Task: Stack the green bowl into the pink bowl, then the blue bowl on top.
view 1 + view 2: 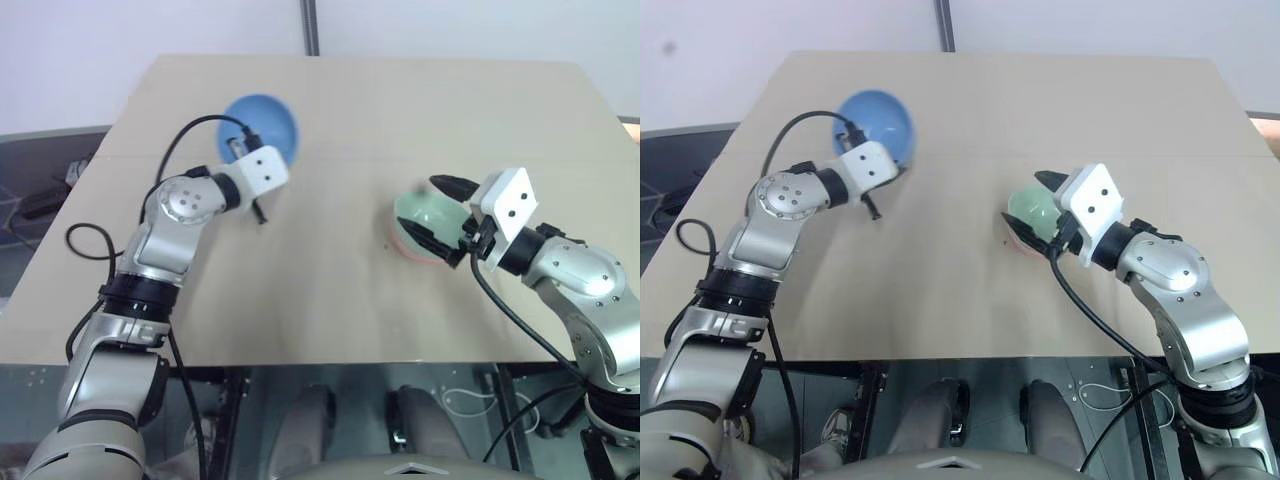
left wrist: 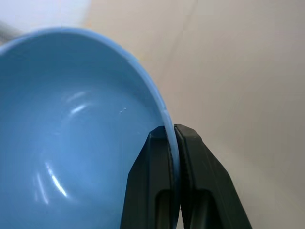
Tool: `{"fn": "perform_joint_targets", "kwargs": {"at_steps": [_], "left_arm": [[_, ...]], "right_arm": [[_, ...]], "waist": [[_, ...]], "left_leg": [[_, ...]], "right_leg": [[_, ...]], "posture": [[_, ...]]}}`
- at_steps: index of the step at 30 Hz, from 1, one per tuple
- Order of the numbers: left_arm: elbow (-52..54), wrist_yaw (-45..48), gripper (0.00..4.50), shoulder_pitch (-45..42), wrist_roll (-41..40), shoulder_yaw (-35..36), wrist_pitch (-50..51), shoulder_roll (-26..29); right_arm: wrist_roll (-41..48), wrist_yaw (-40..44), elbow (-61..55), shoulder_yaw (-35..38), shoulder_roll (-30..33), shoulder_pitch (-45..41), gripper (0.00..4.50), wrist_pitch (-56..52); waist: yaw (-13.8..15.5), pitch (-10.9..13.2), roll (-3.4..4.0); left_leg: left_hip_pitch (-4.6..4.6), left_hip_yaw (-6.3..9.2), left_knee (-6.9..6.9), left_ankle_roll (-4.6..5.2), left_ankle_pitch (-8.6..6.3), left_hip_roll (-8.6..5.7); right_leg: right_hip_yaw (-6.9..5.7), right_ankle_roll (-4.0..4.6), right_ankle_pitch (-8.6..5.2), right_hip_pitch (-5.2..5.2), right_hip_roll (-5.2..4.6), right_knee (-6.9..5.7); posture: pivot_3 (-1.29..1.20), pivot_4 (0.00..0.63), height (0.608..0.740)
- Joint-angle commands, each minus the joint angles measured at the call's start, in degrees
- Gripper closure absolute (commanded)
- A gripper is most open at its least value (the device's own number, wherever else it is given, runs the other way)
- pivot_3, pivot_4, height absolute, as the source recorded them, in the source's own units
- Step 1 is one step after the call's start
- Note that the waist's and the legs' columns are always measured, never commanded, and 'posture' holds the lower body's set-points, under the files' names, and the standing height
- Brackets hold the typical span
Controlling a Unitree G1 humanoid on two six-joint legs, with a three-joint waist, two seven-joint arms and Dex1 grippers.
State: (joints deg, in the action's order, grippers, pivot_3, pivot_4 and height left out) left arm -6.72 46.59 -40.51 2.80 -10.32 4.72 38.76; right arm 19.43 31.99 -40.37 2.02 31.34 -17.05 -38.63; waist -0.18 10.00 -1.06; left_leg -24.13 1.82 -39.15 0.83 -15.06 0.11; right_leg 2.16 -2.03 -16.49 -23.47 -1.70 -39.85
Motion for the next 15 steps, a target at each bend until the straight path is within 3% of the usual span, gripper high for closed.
{"fn": "perform_joint_targets", "kwargs": {"at_steps": [1, 4, 9, 13, 15], "left_arm": [[9.8, 7.4, 4.45, -2.7, -11.2, 0.2, 2.7, -5.2], [9.3, 16.9, 4.45, -6.7, -16.8, -3.2, 5.0, -8.8], [-1.0, 25.6, 4.45, -15.0, -16.8, -6.1, -2.6, -14.2], [-12.5, 31.0, 4.45, -21.0, -14.4, -7.8, -9.7, -17.6], [-17.4, 34.4, 3.73, -22.9, -13.4, -9.0, -13.8, -18.6]], "right_arm": [[2.6, -0.5, -6.2, 7.6, 1.7, 4.6, 0.49, -0.2], [3.3, -0.3, -11.1, 13.5, 3.4, 13.7, 0.49, -2.0], [5.1, 1.6, -18.5, 24.2, 3.6, 32.3, 0.49, -3.4], [7.9, -0.7, -19.6, 28.7, 2.5, 42.9, 0.49, 2.1], [8.2, -2.8, -19.6, 28.9, 2.6, 47.1, 0.49, 6.2]], "waist": [[0.5, 0.0, 0.0], [1.0, 0.0, 0.01], [0.8, 0.0, 0.09], [0.0, -0.1, 0.1], [-0.5, -0.1, 0.1]], "left_leg": [[-0.07, 0.05, -0.06, 0.01, 0.0, -0.02], [-0.09, 0.09, -0.17, 0.09, -0.05, -0.04], [0.11, 0.06, -0.18, 0.27, -0.15, 0.0], [0.43, 0.03, -0.14, 0.3, -0.16, 0.05], [0.47, -0.02, -0.17, 0.3, -0.17, 0.04]], "right_leg": [[-0.04, -0.01, 0.0, 0.01, 0.0, 0.02], [-0.19, -0.01, 0.0, 0.02, 0.05, -0.02], [-0.21, -0.01, 0.0, 0.16, 0.53, -0.08], [-0.14, -0.02, -0.02, 0.43, 0.69, -0.01], [-0.04, -0.03, -0.01, 0.47, 0.69, -0.04]], "posture": [[0.0, 0.15, 0.74], [0.0, 0.15, 0.74], [0.0, 0.15, 0.74], [0.0, 0.15, 0.74], [0.0, 0.15, 0.74]]}}
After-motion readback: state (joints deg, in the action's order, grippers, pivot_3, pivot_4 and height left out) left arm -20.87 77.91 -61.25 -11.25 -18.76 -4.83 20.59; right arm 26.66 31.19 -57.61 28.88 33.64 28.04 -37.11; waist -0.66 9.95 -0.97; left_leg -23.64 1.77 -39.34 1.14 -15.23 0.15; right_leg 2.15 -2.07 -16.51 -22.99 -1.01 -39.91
